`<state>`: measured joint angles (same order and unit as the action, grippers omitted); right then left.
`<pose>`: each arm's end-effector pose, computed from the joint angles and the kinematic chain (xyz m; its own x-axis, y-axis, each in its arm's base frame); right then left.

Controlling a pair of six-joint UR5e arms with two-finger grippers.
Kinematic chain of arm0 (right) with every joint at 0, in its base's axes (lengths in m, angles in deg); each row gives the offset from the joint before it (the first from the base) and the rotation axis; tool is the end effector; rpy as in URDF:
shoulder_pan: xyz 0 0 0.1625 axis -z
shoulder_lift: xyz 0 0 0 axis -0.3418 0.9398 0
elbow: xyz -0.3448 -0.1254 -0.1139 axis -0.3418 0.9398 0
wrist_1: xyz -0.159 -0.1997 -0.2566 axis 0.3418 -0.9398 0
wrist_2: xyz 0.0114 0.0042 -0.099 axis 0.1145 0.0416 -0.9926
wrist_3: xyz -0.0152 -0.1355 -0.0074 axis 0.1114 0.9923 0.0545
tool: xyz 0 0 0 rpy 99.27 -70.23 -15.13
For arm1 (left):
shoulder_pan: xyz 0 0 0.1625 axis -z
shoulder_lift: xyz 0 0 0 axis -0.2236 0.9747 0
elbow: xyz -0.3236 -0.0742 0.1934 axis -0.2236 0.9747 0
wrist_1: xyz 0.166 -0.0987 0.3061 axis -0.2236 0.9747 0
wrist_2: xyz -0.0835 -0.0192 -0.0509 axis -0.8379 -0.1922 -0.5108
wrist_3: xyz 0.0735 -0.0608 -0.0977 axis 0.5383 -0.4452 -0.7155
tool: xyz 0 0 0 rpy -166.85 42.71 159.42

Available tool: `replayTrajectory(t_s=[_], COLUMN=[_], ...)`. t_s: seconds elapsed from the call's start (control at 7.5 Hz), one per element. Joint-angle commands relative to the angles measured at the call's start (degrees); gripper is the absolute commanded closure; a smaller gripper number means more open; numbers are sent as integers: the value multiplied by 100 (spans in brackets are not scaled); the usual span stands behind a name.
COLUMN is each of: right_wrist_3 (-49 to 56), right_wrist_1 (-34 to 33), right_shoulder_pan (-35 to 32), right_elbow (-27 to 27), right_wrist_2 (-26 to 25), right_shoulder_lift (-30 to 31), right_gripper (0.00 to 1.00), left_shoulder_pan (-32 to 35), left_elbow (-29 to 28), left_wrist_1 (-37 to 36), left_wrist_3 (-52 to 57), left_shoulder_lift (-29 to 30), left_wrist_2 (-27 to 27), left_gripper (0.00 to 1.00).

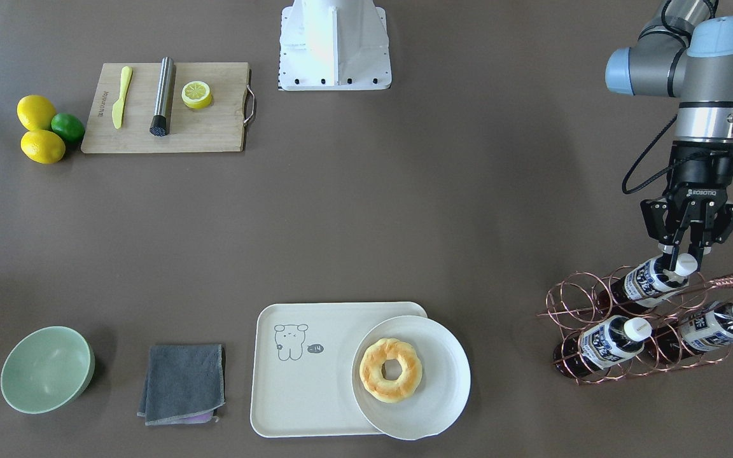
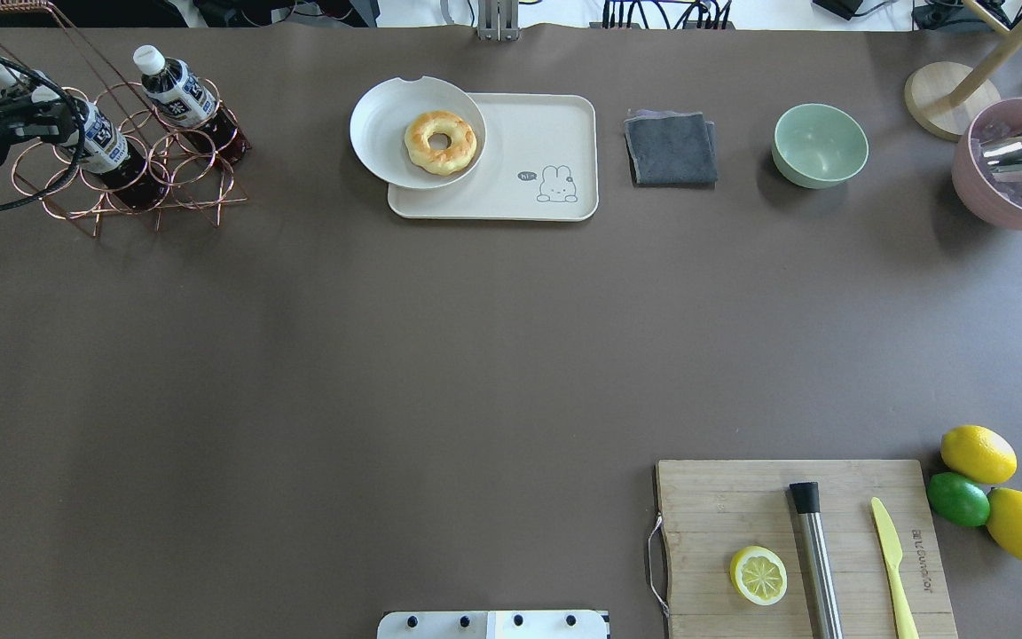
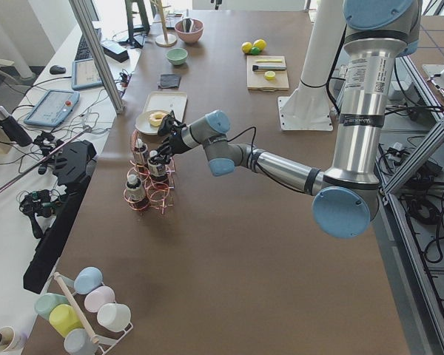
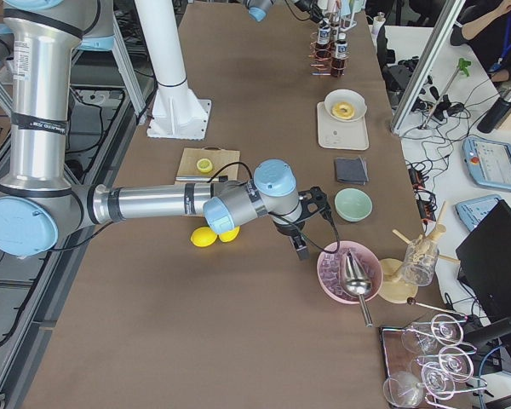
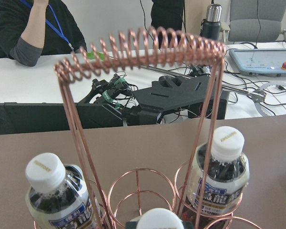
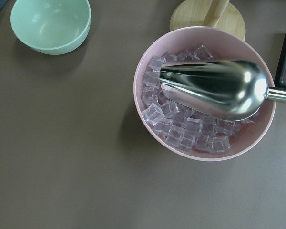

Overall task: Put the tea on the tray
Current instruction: 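Grasp the tea bottle with the left gripper and lift it from the rack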

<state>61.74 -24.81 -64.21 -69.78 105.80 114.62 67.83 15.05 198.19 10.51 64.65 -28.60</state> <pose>-0.0015 -0.4229 0.5589 0.7071 -0.3443 0.6177 0.0593 0.8993 0.4334 0.1816 -0.5114 0.4235 0.7219 0.0787 -0.6875 0.5209 0.5922 0.6147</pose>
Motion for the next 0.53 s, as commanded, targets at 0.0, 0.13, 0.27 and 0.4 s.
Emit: replayTrajectory(t_s=[0.0,0.13,0.27,0.4], right_wrist_3=[-9,-9,0,-9], right_wrist_1=[0,0,0,0], right_shoulder_pan=[0,0,0,0], right_elbow=[-8,-17,-9,-17], right_wrist_2=[0,0,0,0], right_shoulder_lift=[0,9,0,0], right_gripper=[0,0,0,0], left_shoulder_pan=[631,957,1204,1406], left_elbow=[295,539,829,1084], left_wrist_1=[-195,-484,-791,-1116], left_wrist_3=[226,243,278,522], left_shoulder_lift=[48,57,57,57], left_wrist_2=[-738,-1248,-1688,-2058], left_gripper=[100,100,100,100])
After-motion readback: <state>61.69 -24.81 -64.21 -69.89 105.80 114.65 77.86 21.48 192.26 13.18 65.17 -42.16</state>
